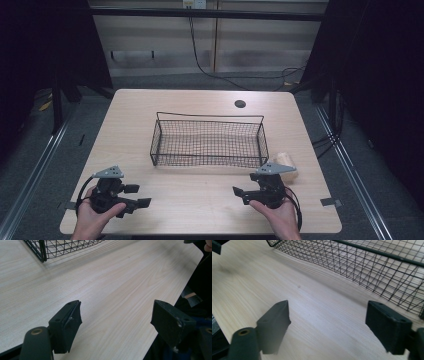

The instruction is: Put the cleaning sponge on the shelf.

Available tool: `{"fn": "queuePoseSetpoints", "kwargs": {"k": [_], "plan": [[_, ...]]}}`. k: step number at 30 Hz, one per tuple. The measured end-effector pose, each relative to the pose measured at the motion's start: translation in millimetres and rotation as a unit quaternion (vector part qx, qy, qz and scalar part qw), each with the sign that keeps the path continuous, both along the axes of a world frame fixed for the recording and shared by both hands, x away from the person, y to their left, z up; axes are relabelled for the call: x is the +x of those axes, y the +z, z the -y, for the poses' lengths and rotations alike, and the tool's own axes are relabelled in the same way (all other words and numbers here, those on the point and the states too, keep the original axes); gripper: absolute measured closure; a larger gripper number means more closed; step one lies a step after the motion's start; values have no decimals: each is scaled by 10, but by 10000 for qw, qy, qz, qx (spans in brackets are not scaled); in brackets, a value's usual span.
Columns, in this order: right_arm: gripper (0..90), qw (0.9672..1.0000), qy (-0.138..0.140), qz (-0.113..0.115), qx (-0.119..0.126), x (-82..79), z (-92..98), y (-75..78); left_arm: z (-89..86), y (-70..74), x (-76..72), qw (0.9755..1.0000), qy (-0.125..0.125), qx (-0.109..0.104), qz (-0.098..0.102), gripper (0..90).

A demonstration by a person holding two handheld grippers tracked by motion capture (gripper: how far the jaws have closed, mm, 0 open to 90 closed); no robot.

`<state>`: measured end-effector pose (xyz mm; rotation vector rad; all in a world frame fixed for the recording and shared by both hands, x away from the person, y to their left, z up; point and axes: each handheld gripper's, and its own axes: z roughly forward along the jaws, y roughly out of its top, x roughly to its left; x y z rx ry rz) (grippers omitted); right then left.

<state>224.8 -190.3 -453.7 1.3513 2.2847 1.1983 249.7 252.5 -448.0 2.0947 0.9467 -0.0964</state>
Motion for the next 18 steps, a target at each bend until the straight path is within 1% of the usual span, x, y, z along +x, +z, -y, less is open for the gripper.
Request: {"fn": "queuePoseSetpoints", "kwargs": {"k": [1, 2, 3, 4, 5, 6, 8, 9, 10, 11, 12, 15, 16, 18], "plan": [[170, 10000, -30, -42, 29, 5, 5, -4, 1, -1, 0, 10000, 0, -21, 0, 236], [193, 9999, 8, -103, 68, 12, 12, -7, -5, 5, 2, 10000, -35, -6, -13, 236], [193, 9999, 8, -103, 68, 12, 12, -7, -5, 5, 2, 10000, -35, -6, -13, 236], [217, 9994, 131, -271, 140, 25, 28, -6, -1, 8, -2, 10000, -4, -3, 12, 236], [217, 9994, 131, -271, 140, 25, 28, -6, -1, 8, -2, 10000, -4, -3, 12, 236], [240, 9994, 163, -294, 70, 23, 28, 13, 1, 9, -8, 10000, -1, -23, -6, 236], [291, 9994, 205, -265, 124, 4, 28, 46, -1, 9, -4, 10000, -25, -4, 3, 236], [291, 9994, 205, -265, 124, 4, 28, 46, -1, 9, -4, 10000, -25, -4, 3, 236], [310, 9994, 227, -227, 149, 2, 33, 63, 3, 8, -5, 10000, -7, -5, 2, 236], [343, 9992, 230, -260, 219, -6, 40, 88, 3, 8, -5, 10000, -9, -1, 4, 236], [353, 9989, 243, -330, 235, -6, 46, 117, 3, 8, -5, 10000, -4, 2, 6, 236], [363, 9980, 291, -429, 357, 5, 75, 141, 0, 7, -2, 10000, -19, -2, 3, 236], [368, 9978, 308, -463, 353, 12, 80, 145, 0, 7, -2, 10000, -19, -2, 3, 235], [409, 9966, 404, -599, 394, 25, 85, 167, 1, 7, -4, 10000, 1, -10, 3, 236]]}}
